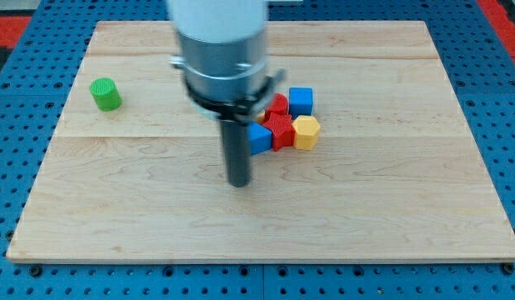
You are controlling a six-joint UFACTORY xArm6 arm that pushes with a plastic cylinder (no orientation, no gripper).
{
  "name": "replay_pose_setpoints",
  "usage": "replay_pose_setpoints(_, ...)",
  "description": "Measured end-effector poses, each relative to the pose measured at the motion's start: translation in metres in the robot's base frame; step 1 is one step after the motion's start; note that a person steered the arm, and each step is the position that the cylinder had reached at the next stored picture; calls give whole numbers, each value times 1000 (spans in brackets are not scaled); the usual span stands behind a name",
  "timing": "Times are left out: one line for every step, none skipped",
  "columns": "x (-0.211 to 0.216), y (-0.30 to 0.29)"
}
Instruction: Move the red star and yellow hexagon towards the right side of the board
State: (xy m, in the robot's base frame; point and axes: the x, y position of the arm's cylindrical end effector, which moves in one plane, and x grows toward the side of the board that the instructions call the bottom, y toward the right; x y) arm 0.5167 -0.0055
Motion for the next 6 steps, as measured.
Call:
replay_pose_setpoints(-36,16)
replay_pose_setpoints(-68,4)
replay_pose_setpoints(-82,5)
replay_pose_setpoints(-83,59)
replay_pose_setpoints(-83,122)
replay_pose_setpoints(-85,125)
